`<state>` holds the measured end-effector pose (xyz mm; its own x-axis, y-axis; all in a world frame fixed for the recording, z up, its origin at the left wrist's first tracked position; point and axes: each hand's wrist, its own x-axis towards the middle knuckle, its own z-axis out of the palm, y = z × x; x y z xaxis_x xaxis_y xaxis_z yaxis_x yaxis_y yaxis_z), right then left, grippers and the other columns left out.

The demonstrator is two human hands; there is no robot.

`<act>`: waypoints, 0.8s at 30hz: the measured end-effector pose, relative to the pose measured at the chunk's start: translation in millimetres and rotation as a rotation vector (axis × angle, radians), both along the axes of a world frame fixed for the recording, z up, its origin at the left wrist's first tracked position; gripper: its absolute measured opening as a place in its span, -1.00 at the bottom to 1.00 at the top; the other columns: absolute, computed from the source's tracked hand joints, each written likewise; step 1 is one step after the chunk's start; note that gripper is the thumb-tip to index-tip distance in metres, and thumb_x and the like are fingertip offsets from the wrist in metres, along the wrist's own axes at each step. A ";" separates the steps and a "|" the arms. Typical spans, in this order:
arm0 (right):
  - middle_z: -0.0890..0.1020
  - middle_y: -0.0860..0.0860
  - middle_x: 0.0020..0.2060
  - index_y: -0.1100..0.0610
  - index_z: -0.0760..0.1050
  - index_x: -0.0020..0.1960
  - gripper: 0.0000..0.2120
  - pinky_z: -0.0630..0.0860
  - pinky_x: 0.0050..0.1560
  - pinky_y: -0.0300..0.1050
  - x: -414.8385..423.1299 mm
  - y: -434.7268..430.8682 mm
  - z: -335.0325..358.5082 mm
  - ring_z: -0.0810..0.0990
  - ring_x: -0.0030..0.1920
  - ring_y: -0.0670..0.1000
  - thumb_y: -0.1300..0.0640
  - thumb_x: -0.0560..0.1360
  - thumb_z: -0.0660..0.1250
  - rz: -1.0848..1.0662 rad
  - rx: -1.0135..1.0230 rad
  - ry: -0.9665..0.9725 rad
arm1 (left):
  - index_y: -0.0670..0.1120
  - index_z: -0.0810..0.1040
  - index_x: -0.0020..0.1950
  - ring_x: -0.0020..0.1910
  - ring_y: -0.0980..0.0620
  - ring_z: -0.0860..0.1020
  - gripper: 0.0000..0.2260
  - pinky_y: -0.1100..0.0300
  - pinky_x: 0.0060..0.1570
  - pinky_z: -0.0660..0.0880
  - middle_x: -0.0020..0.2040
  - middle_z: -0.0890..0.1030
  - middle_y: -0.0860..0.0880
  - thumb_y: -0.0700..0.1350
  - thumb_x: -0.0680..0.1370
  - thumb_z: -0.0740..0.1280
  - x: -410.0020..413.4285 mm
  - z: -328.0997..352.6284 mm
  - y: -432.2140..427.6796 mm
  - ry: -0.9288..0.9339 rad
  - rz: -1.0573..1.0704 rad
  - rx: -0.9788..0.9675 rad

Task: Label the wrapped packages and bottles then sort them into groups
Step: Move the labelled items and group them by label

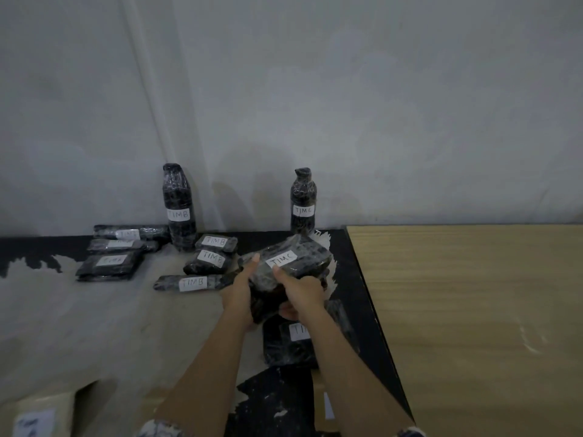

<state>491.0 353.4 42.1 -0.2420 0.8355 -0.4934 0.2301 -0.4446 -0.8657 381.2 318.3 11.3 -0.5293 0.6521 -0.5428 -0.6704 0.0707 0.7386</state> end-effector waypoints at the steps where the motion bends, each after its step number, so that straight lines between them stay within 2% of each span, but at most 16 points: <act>1: 0.64 0.18 -0.20 0.22 0.48 -0.17 -0.53 0.61 -0.35 -0.09 4.2 -0.2 0.0 0.64 -0.30 0.10 -0.21 0.38 0.42 0.027 0.020 -0.030 | -0.21 0.60 0.01 -0.12 -0.20 0.66 -0.52 -0.08 -0.12 0.60 -0.04 0.66 -0.22 0.05 0.23 0.56 -0.6 -2.2 1.2 0.027 0.023 -0.021; 3: 0.63 0.19 -0.24 0.20 0.46 -0.21 -0.56 0.57 -0.40 -0.13 12.6 2.4 -1.0 0.61 -0.34 0.09 -0.21 0.44 0.36 0.050 0.027 -0.032 | -0.23 0.60 0.01 -0.13 -0.18 0.65 -0.57 0.03 -0.23 0.58 -0.03 0.66 -0.22 -0.05 0.24 0.54 -2.9 -6.9 3.2 0.033 0.061 -0.069; 5: 0.61 0.19 -0.22 0.21 0.46 -0.16 -0.63 0.56 -0.42 -0.14 19.3 5.4 -2.2 0.60 -0.35 0.08 -0.13 0.48 0.35 0.041 -0.012 0.040 | -0.23 0.60 0.03 -0.13 -0.18 0.65 -0.56 0.04 -0.24 0.59 -0.04 0.66 -0.21 -0.06 0.23 0.53 -3.9 -5.9 4.5 0.045 0.059 -0.063; 7: 0.63 0.19 -0.16 0.25 0.48 -0.03 -0.68 0.59 -0.40 -0.12 24.2 6.9 -2.4 0.62 -0.30 0.10 -0.02 0.47 0.39 -0.017 -0.077 0.169 | -0.20 0.61 0.09 -0.07 -0.20 0.66 -0.43 -0.09 -0.09 0.59 0.01 0.66 -0.20 0.06 0.18 0.57 -11.5 -11.8 9.6 0.035 0.015 -0.016; 9: 0.62 0.19 -0.02 0.25 0.47 0.12 -0.66 0.60 -0.38 -0.09 29.6 5.1 -2.8 0.65 -0.17 0.13 0.07 0.46 0.40 -0.142 -0.134 0.305 | -0.14 0.55 0.21 0.01 -0.22 0.63 -0.23 -0.21 0.04 0.53 0.13 0.62 -0.18 0.26 0.14 0.56 -25.0 -31.1 19.6 0.025 0.027 -0.026; 10: 0.61 0.20 0.03 0.25 0.45 0.16 -0.65 0.60 -0.37 -0.08 32.6 2.8 -4.2 0.64 -0.10 0.16 0.11 0.46 0.40 -0.210 -0.144 0.348 | -0.14 0.51 0.26 0.03 -0.21 0.62 -0.24 -0.19 0.05 0.53 0.19 0.59 -0.17 0.29 0.22 0.52 -26.3 -28.2 19.0 0.014 0.059 -0.057; 11: 0.59 0.22 0.05 0.26 0.45 0.16 -0.66 0.61 -0.33 -0.05 35.8 -1.1 -6.9 0.63 -0.05 0.18 0.14 0.45 0.40 -0.274 -0.152 0.382 | -0.18 0.48 0.28 0.03 -0.19 0.60 -0.33 -0.13 0.04 0.54 0.20 0.57 -0.17 0.25 0.35 0.45 -23.4 -13.5 13.0 0.039 0.142 -0.113; 12: 0.59 0.24 0.05 0.27 0.46 0.12 -0.70 0.62 -0.28 -0.01 39.1 -6.6 -10.3 0.62 -0.02 0.20 0.17 0.45 0.40 -0.329 -0.167 0.411 | -0.23 0.45 0.29 0.04 -0.19 0.57 -0.43 -0.05 0.02 0.54 0.20 0.55 -0.19 0.17 0.48 0.36 -20.0 3.6 6.0 0.104 0.240 -0.189; 14: 0.57 0.25 0.05 0.25 0.46 0.01 -0.80 0.63 -0.18 0.07 45.3 -19.3 -21.7 0.60 -0.01 0.21 0.19 0.46 0.40 -0.428 -0.205 0.412 | -0.27 0.40 0.32 0.15 -0.22 0.51 -0.53 -0.04 0.09 0.49 0.26 0.50 -0.22 0.07 0.59 0.23 -22.7 18.0 -1.0 0.268 0.420 -0.315; 15: 0.55 0.26 0.07 0.24 0.43 0.05 -0.75 0.64 -0.19 0.08 47.1 -24.6 -27.6 0.59 0.00 0.22 0.19 0.45 0.41 -0.463 -0.225 0.398 | -0.26 0.39 0.34 0.19 -0.23 0.49 -0.55 -0.04 0.14 0.47 0.29 0.47 -0.22 0.05 0.61 0.19 -27.1 19.8 -2.4 0.304 0.472 -0.326; 16: 0.53 0.26 0.11 0.20 0.35 0.18 -0.61 0.64 -0.24 0.07 48.5 -29.5 -31.0 0.59 0.01 0.24 0.20 0.43 0.43 -0.493 -0.239 0.386 | -0.25 0.37 0.35 0.21 -0.22 0.48 -0.56 -0.05 0.16 0.46 0.31 0.46 -0.23 0.05 0.62 0.16 -30.2 24.6 -4.0 0.322 0.525 -0.327; 18: 0.47 0.25 0.13 0.07 0.08 0.38 -0.28 0.64 -0.30 0.06 50.0 -37.4 -32.8 0.58 0.02 0.26 0.22 0.40 0.45 -0.518 -0.229 0.332 | -0.23 0.33 0.36 0.22 -0.22 0.48 -0.57 -0.06 0.15 0.46 0.31 0.44 -0.23 0.06 0.63 0.11 -38.8 30.5 -5.1 0.314 0.588 -0.332; 19: 0.46 0.23 0.10 0.01 -0.04 0.43 -0.18 0.64 -0.26 0.08 49.4 -40.7 -31.6 0.57 0.02 0.26 0.23 0.40 0.44 -0.511 -0.212 0.298 | -0.22 0.33 0.36 0.21 -0.21 0.48 -0.57 -0.05 0.13 0.46 0.31 0.44 -0.23 0.06 0.64 0.10 -44.4 30.8 -4.9 0.302 0.612 -0.332; 21: 0.46 0.14 -0.02 0.00 -0.27 0.48 -0.04 0.63 -0.18 0.10 47.9 -47.1 -28.4 0.56 0.02 0.25 0.26 0.43 0.40 -0.468 -0.192 0.247 | -0.22 0.33 0.36 0.21 -0.20 0.48 -0.56 -0.05 0.12 0.46 0.31 0.44 -0.23 0.08 0.63 0.10 -50.3 35.1 -6.4 0.288 0.641 -0.323; 24: 0.49 0.09 -0.08 0.07 -0.58 0.42 0.09 0.63 -0.27 0.01 45.8 -55.8 -26.7 0.59 -0.01 0.23 0.22 0.47 0.35 -0.399 -0.154 0.184 | -0.22 0.34 0.35 0.21 -0.19 0.48 -0.56 -0.05 0.13 0.47 0.31 0.44 -0.23 0.08 0.63 0.11 -50.0 34.7 -9.6 0.272 0.617 -0.328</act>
